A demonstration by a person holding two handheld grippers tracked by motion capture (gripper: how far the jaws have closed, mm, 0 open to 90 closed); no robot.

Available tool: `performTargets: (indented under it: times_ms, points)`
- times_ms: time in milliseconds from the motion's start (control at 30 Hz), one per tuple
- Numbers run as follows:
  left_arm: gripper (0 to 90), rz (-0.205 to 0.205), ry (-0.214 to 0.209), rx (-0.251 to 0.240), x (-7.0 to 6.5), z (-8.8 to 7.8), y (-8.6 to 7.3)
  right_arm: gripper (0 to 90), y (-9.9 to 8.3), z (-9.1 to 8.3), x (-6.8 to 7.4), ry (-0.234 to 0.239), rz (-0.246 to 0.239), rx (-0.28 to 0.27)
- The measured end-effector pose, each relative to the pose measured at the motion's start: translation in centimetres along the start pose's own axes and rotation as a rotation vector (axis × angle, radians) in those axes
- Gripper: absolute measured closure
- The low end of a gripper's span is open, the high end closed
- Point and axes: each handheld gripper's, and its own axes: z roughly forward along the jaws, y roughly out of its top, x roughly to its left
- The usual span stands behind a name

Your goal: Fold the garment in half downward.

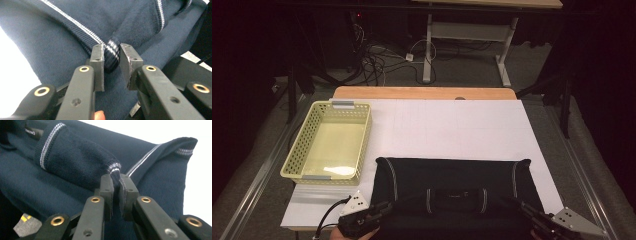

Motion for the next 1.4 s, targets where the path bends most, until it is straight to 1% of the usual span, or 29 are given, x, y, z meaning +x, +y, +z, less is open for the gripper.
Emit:
performTargets:
  times_ms: [133, 200, 233, 300, 333, 400, 433, 467, 533, 567, 600, 633, 667, 733, 800, 933, 967, 1000, 1067, 1133, 1233, 1333, 1400]
  points:
    - [68.3, -0.009, -0.003, 0.011, 0.1, 0.1, -0.1, 81.7, -0.6, 0.0, 0.1, 0.010, 0.015, 0.020]
    - [61.3, -0.006, -0.007, 0.020, 0.0, 0.3, 0.1, 77.0, -0.7, 0.0, 0.1, 0.022, 0.024, 0.025]
    - [56.4, 0.000, -0.004, 0.019, -0.1, 0.3, 0.2, 71.7, -0.6, 0.0, 0.1, 0.030, 0.030, 0.025]
    - [47.1, 0.006, 0.011, 0.003, -0.3, 0.4, 0.7, 60.7, -0.3, 0.0, 0.3, 0.038, 0.037, 0.011]
    - [41.5, 0.007, 0.016, -0.012, -0.5, 0.4, 1.0, 56.5, 0.0, -0.1, 0.4, 0.037, 0.042, 0.001]
    - [34.6, 0.008, 0.019, -0.047, -0.8, 0.3, 1.8, 50.2, 0.7, -0.2, 0.6, 0.035, 0.049, -0.028]
    - [30.8, 0.010, 0.019, -0.059, -1.1, 0.5, 2.3, 48.6, 1.1, -0.3, 0.8, 0.035, 0.050, -0.041]
    - [29.1, 0.008, 0.013, -0.066, -1.3, 0.7, 2.9, 48.0, 1.6, -0.3, 1.0, 0.035, 0.052, -0.053]
    - [29.2, 0.020, -0.015, -0.079, -1.9, 1.3, 4.0, 48.3, 2.7, -0.1, 1.5, 0.038, 0.038, -0.076]
    - [30.5, 0.029, -0.032, -0.078, -2.2, 1.7, 4.4, 48.9, 3.2, 0.1, 1.8, 0.042, 0.029, -0.080]
    - [33.8, 0.044, -0.050, -0.071, -2.5, 2.2, 4.7, 49.1, 3.7, 0.5, 2.2, 0.044, 0.022, -0.079]
    - [37.2, 0.062, -0.054, -0.058, -2.9, 2.6, 4.8, 49.7, 4.1, 0.9, 2.4, 0.043, 0.013, -0.073]
    - [40.3, 0.071, -0.044, -0.040, -3.1, 3.0, 4.8, 50.6, 4.4, 1.3, 2.6, 0.043, 0.012, -0.065]
    - [47.5, 0.067, -0.046, -0.002, -3.0, 3.5, 4.4, 53.4, 4.4, 2.0, 2.7, 0.039, 0.016, -0.042]
    - [53.4, 0.063, -0.052, 0.015, -2.8, 3.7, 4.1, 58.3, 4.1, 2.5, 2.8, 0.043, 0.003, -0.014]
    - [70.8, 0.064, -0.039, 0.019, -2.5, 3.6, 3.8, 75.8, 3.4, 2.8, 2.7, 0.052, -0.005, 0.031]
    - [74.1, 0.068, -0.039, 0.024, -2.5, 3.6, 3.7, 82.4, 3.3, 2.9, 2.7, 0.059, -0.010, 0.038]
    - [77.3, 0.073, -0.041, 0.027, -2.6, 3.6, 3.6, 85.6, 3.1, 2.9, 2.7, 0.066, -0.019, 0.045]
    - [80.4, 0.084, -0.045, 0.031, -2.7, 3.5, 3.5, 87.1, 2.9, 2.9, 2.8, 0.080, -0.037, 0.049]
    - [81.2, 0.094, -0.052, 0.033, -2.9, 3.3, 3.3, 87.1, 2.8, 2.6, 3.0, 0.086, -0.051, 0.046]
    - [81.3, 0.106, -0.059, 0.030, -3.2, 2.7, 3.0, 87.0, 2.5, 2.0, 3.2, 0.090, -0.053, 0.038]
    - [81.2, 0.116, -0.077, 0.043, -3.5, 2.1, 2.4, 86.9, 1.9, 1.3, 3.3, 0.098, -0.054, 0.037]
    - [81.2, 0.118, -0.086, 0.052, -3.7, 1.8, 1.9, 87.0, 1.5, 0.8, 3.4, 0.112, -0.056, 0.043]
